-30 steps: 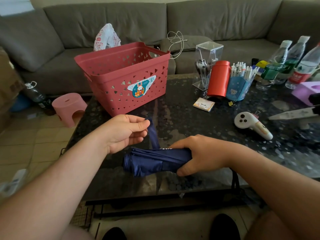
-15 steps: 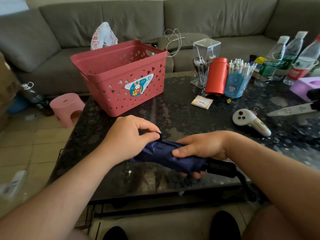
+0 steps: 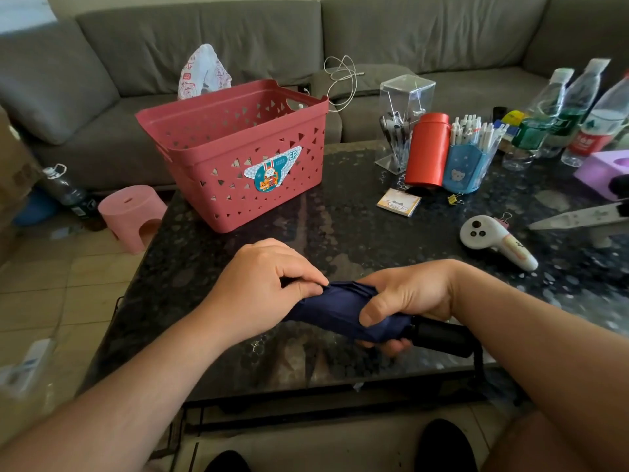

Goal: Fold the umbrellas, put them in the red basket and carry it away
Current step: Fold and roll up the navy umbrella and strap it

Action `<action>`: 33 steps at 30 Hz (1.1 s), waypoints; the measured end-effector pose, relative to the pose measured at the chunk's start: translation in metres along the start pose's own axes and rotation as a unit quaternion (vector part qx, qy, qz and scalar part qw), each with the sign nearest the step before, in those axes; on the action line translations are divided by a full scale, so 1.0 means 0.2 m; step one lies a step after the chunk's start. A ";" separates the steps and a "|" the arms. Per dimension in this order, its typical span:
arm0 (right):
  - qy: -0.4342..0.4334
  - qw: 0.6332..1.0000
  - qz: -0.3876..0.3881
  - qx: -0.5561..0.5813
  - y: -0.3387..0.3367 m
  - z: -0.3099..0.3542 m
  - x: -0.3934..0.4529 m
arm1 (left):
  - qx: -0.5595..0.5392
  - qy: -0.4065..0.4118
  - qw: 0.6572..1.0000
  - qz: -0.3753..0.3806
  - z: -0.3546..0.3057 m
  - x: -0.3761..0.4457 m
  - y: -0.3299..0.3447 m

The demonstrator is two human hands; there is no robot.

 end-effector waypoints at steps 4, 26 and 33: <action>-0.010 1.000 0.026 0.003 0.01 0.00 0.00 | 0.021 0.069 0.997 0.038 -0.02 -0.01 0.00; -0.222 0.951 0.000 0.215 0.03 0.25 -0.05 | -0.562 -0.359 0.608 -0.432 0.34 0.08 -0.09; -0.269 0.809 -0.340 0.396 -0.16 0.32 -0.05 | -0.502 -0.390 0.553 -0.538 0.45 0.06 -0.13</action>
Point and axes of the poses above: each hand's wrist, its own x-axis towards the middle knuckle, its own y-axis out of the palm, z = x × y, the point moved 6 cm from there along x, towards the middle knuckle, and after that the axes turned 13 degrees about y, right-handed, at the moved point
